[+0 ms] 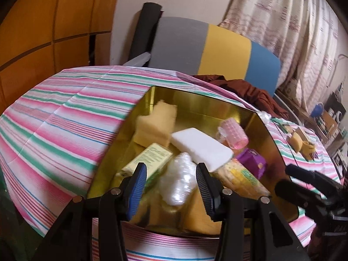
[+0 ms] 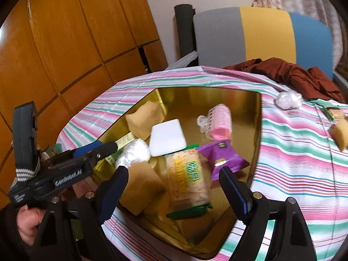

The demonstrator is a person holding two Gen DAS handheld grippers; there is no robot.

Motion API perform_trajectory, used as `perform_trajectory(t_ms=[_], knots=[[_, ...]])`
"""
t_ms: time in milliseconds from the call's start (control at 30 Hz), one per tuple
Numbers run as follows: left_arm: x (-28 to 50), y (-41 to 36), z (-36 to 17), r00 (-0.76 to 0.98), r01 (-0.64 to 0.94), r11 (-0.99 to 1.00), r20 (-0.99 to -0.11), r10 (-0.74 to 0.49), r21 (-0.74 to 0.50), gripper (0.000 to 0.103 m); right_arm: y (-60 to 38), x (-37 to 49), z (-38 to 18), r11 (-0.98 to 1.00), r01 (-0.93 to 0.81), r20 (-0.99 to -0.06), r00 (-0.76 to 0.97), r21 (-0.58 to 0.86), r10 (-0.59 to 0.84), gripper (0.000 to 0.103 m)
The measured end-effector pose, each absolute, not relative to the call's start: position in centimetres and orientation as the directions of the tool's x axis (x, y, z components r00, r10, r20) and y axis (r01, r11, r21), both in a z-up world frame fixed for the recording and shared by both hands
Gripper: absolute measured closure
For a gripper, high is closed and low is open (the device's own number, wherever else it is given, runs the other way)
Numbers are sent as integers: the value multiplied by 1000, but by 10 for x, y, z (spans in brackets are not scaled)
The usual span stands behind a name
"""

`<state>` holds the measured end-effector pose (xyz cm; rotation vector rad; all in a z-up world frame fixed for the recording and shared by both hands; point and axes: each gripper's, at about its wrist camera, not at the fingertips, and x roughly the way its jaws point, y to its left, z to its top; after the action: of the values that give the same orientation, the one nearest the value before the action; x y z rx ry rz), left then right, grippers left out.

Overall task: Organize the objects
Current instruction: 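Withdraw both grippers from the tray toward the remaining items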

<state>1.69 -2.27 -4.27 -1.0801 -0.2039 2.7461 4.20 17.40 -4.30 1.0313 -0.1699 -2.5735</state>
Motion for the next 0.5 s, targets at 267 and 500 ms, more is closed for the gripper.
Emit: perform_trajectory(t_ms=[267, 500], knots=[[21, 5, -36, -702, -201, -962, -658, 274, -186, 55, 215, 42, -31, -961, 152, -608, -748, 232, -265, 17], [20, 37, -32, -670, -281, -946, -672, 316, -164, 55, 275, 40, -36, -971, -14, -632, -761, 240, -146, 17]])
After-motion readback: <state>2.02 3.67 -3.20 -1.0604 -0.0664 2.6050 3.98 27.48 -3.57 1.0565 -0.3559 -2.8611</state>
